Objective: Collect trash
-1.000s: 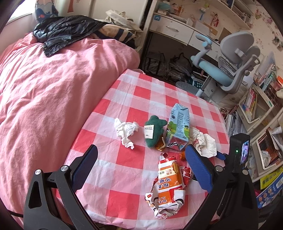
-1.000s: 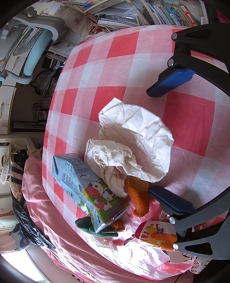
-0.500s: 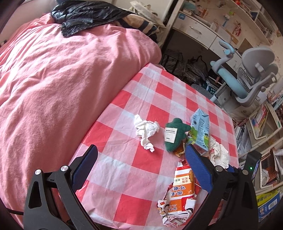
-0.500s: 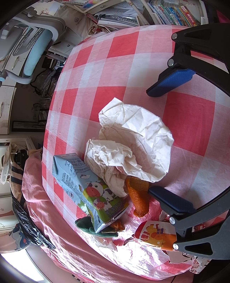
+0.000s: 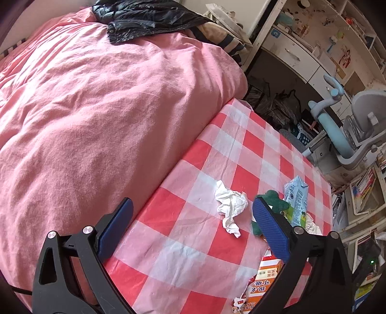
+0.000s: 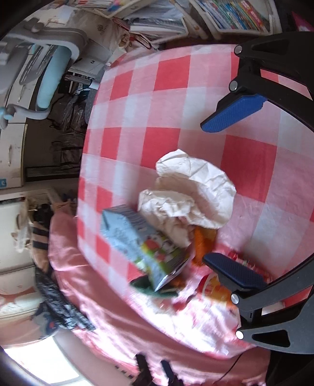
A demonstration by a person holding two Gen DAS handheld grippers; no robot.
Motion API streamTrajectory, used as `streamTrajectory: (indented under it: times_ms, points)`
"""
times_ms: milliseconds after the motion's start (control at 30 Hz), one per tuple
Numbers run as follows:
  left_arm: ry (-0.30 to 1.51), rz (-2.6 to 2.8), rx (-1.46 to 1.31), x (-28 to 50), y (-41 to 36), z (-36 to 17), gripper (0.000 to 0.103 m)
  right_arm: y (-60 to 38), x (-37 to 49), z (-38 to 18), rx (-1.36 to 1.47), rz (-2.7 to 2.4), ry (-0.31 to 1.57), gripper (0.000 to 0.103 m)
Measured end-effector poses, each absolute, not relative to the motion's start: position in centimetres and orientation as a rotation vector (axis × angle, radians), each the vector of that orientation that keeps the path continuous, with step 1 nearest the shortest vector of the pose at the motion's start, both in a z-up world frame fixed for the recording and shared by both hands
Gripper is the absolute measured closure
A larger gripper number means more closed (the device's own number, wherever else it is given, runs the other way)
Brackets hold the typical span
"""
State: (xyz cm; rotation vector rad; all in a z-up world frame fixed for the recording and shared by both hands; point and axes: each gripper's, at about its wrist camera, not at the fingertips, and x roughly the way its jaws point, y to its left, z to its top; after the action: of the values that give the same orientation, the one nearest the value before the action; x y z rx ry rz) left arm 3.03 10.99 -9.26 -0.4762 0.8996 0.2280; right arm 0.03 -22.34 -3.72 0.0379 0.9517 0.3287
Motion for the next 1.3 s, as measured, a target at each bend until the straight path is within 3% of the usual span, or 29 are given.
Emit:
streamTrajectory:
  times_ms: [133,200,467,633,800,900,933,967,1000,1167,1267,1300]
  points:
    - [0.947,0.213,-0.380,4.6,9.6,-10.4,0.008,-21.6,0.0,-3.9,0.105,0.404,0.976,0.013]
    - [0.966,0.197,-0.334,5.1,8.8,-10.9,0.008,-20.9,0.1,-4.3,0.104,0.429,0.999,0.026]
    - [0.992,0.184,-0.219,6.7,6.8,-12.1,0.008,-20.1,0.0,-4.7,0.130,0.469,1.027,0.030]
    - [1.020,0.163,-0.155,7.9,5.7,-13.3,0.014,-18.6,-0.2,-6.4,0.152,0.610,1.176,0.049]
    - [1.038,0.130,-0.143,9.0,5.1,-14.3,0.026,-18.2,-0.2,-6.1,0.191,0.613,1.152,0.050]
    - [1.055,0.095,-0.155,9.4,4.9,-14.8,0.048,-18.5,0.7,-6.8,0.250,0.566,1.150,0.050]
    - [1.048,0.091,-0.150,9.4,4.8,-14.8,0.058,-18.6,1.0,-7.0,0.277,0.558,1.149,0.050]
    - [1.056,0.067,-0.160,9.5,4.7,-14.8,0.076,-18.8,1.4,-7.0,0.303,0.548,1.139,0.050]
    - [1.063,0.046,-0.177,9.5,4.7,-14.8,0.083,-18.7,1.6,-7.0,0.319,0.535,1.132,0.050]
    - [1.022,0.000,-0.217,8.8,4.5,-13.1,0.086,-16.2,2.1,-6.9,0.259,0.480,1.096,0.051]
    - [0.980,-0.013,-0.246,8.2,4.8,-11.5,0.086,-14.8,2.1,-6.9,0.162,0.435,1.077,0.071]
    - [0.968,-0.017,-0.257,8.0,4.9,-11.0,0.086,-14.8,2.1,-6.9,0.153,0.433,1.073,0.073]
